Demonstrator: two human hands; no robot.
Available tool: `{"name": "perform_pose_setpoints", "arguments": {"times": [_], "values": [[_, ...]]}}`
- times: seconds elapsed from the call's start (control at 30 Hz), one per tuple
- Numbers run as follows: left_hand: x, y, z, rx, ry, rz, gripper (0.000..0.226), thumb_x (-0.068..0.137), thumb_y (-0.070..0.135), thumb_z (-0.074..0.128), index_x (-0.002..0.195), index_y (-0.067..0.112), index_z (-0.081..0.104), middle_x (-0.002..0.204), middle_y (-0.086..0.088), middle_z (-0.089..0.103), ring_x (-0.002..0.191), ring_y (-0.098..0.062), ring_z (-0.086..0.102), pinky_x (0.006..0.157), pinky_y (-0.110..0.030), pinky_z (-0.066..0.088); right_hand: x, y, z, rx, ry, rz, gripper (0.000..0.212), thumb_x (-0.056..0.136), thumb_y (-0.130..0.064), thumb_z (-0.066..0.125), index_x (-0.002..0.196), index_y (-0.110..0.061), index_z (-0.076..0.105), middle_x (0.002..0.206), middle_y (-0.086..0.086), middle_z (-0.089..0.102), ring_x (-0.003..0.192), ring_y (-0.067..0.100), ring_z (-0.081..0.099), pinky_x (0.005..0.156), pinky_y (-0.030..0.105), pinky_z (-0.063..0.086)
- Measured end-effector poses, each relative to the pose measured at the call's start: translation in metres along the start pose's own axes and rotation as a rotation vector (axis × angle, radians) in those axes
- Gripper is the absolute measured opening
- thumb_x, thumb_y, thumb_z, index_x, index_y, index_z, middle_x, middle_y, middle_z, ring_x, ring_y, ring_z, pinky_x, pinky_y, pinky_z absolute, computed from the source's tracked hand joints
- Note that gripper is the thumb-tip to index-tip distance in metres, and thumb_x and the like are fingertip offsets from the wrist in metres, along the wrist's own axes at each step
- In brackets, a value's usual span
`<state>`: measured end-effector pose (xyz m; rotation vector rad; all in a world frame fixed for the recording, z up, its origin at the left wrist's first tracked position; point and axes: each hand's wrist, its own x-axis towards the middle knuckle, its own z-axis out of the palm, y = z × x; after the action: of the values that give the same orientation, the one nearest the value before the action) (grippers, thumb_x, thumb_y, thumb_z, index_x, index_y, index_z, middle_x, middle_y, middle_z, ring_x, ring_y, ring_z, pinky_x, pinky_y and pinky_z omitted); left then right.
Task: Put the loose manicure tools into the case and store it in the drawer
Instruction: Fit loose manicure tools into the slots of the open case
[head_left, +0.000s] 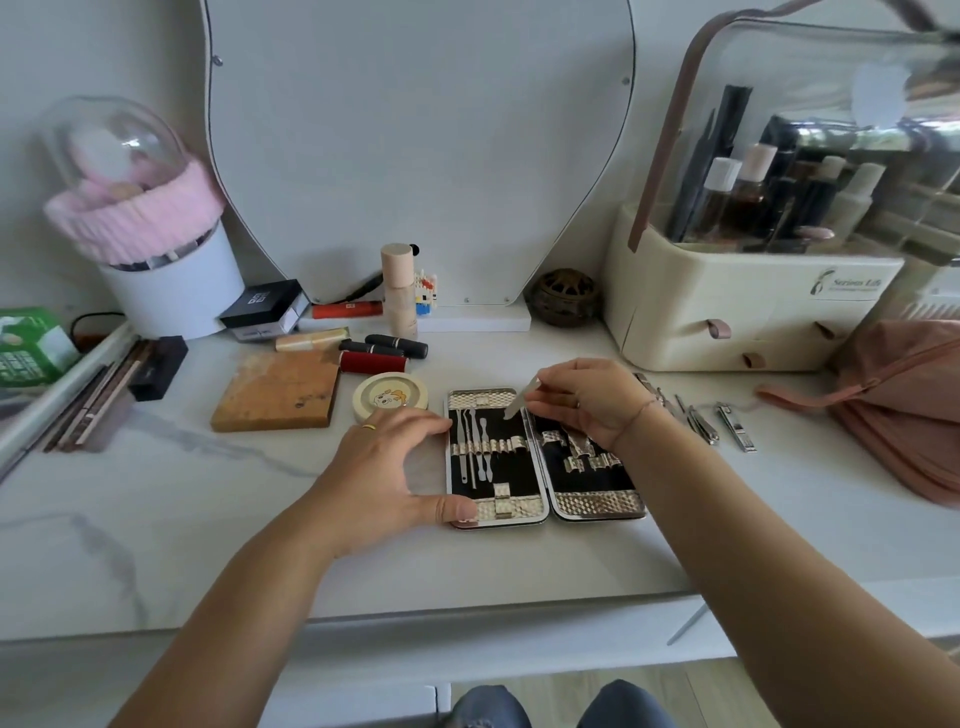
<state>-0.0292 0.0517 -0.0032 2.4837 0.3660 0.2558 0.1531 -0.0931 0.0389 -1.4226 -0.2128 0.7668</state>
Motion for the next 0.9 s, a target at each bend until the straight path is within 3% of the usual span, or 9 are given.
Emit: {"name": "perform_pose_setpoints", "arguments": {"times": [0.17, 0.37, 0.47, 0.57, 0.63, 0.77, 0.9], "values": [[0.0, 0.001, -0.001, 0.004, 0.007, 0.028, 0.104, 0.046, 0.086, 0.056, 0.135, 0.033, 0.04, 0.128, 0.026, 0.034, 0.124, -0.002, 0.028, 0.109, -0.032, 0.025, 0.006, 0.004, 0.015, 0.089, 0.097, -0.034, 0.011, 0.088, 0.009, 0.049, 0.08, 0.001, 0.049, 0.064, 0.018, 0.062, 0.058, 0.021, 0.064, 0.058, 0.026, 0.058], [0.0, 0.002, -0.001, 0.012, 0.016, 0.049, 0.103, 0.046, 0.084, 0.055, 0.134, 0.032, 0.042, 0.127, 0.026, 0.035, 0.121, 0.003, 0.025, 0.106, -0.028, 0.023, 0.015, 0.008, 0.02, -0.08, 0.182, -0.046, 0.016, 0.087, 0.006, 0.049, 0.075, -0.003, 0.05, 0.074, 0.015, 0.06, 0.063, 0.022, 0.063, 0.056, 0.024, 0.056], [0.0, 0.001, 0.0, 0.021, 0.016, 0.054, 0.105, 0.045, 0.087, 0.053, 0.134, 0.033, 0.041, 0.126, 0.026, 0.034, 0.121, 0.004, 0.024, 0.107, -0.028, 0.022, 0.015, 0.006, 0.02, -0.105, 0.173, -0.019, 0.015, 0.087, 0.007, 0.048, 0.074, -0.001, 0.049, 0.059, 0.014, 0.061, 0.053, 0.022, 0.063, 0.052, 0.029, 0.058], [0.0, 0.001, 0.0, 0.012, 0.018, 0.049, 0.106, 0.045, 0.087, 0.053, 0.135, 0.032, 0.041, 0.126, 0.026, 0.034, 0.121, 0.003, 0.024, 0.105, -0.026, 0.021, 0.016, 0.003, 0.015, -0.37, 0.176, -0.034, 0.017, 0.087, 0.003, 0.046, 0.07, 0.0, 0.047, 0.035, 0.004, 0.055, 0.033, 0.016, 0.055, 0.042, 0.025, 0.049], [0.0, 0.001, 0.0, 0.011, 0.022, 0.052, 0.105, 0.045, 0.086, 0.053, 0.135, 0.032, 0.042, 0.127, 0.025, 0.035, 0.12, 0.004, 0.024, 0.105, -0.026, 0.021, 0.018, 0.003, 0.011, -0.652, 0.207, -0.077, 0.016, 0.085, -0.002, 0.048, 0.069, -0.002, 0.048, 0.033, 0.003, 0.051, 0.029, 0.016, 0.046, 0.039, 0.023, 0.038], [0.001, 0.002, 0.0, 0.021, 0.022, 0.061, 0.103, 0.046, 0.085, 0.053, 0.134, 0.031, 0.042, 0.127, 0.024, 0.036, 0.12, 0.006, 0.023, 0.106, -0.027, 0.021, 0.023, 0.003, 0.007, -1.043, 0.299, -0.199, 0.027, 0.077, -0.008, 0.053, 0.056, -0.008, 0.036, 0.052, 0.01, 0.036, 0.049, 0.024, 0.029, 0.048, 0.025, 0.027], [0.0, 0.003, -0.001, 0.02, 0.022, 0.067, 0.102, 0.047, 0.085, 0.053, 0.133, 0.032, 0.042, 0.124, 0.026, 0.035, 0.118, 0.007, 0.023, 0.104, -0.026, 0.021, 0.029, 0.003, 0.007, -1.075, 0.309, -0.164, 0.032, 0.076, -0.008, 0.052, 0.052, -0.009, 0.031, 0.056, 0.012, 0.036, 0.053, 0.024, 0.029, 0.046, 0.026, 0.021]]}}
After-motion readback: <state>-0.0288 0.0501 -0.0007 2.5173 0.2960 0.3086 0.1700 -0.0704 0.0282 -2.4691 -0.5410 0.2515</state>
